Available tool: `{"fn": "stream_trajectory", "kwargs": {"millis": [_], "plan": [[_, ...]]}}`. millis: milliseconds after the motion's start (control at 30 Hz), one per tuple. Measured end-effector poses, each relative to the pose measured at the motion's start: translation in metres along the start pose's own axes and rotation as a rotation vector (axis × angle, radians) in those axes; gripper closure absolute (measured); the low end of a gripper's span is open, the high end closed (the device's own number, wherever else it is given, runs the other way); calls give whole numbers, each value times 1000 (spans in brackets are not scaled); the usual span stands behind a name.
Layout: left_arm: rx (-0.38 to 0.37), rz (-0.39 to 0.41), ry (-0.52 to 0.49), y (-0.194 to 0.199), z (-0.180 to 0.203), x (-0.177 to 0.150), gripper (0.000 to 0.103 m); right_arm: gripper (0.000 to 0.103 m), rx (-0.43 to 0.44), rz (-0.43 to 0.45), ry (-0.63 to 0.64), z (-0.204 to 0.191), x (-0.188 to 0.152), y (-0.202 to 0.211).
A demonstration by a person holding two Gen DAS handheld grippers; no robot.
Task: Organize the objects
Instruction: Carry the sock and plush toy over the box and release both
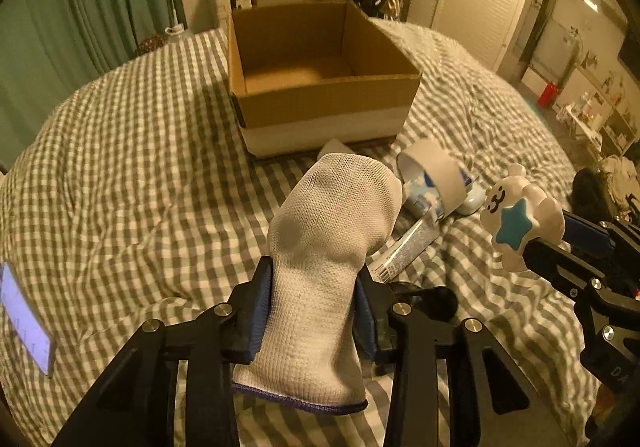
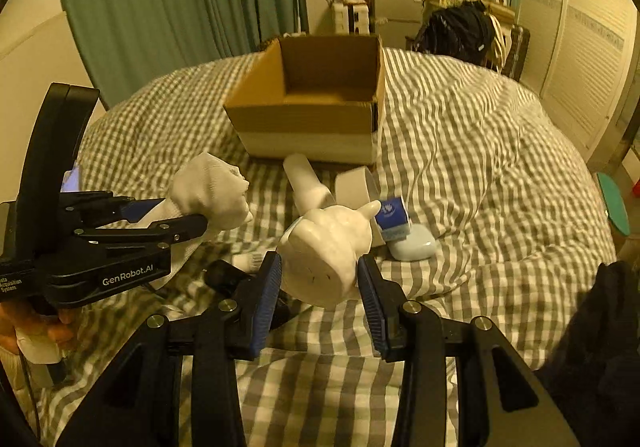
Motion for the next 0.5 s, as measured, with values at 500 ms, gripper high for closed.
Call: {"fn": "stream_trajectory", "kwargs": {"millis": [500], "plan": [[23, 143, 51, 62, -23, 51, 64, 64, -13, 143, 91, -20, 63, 53]]}}
Point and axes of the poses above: each gripper's, at about its wrist camera, not at the fingertips, and y roughly against the way its jaws point, z to its right, x to its top, the point moved 5 cm from there along -y, roughly the way its jaws point, and after that the axes turned 3 degrees about y, right-handed, at the moved point
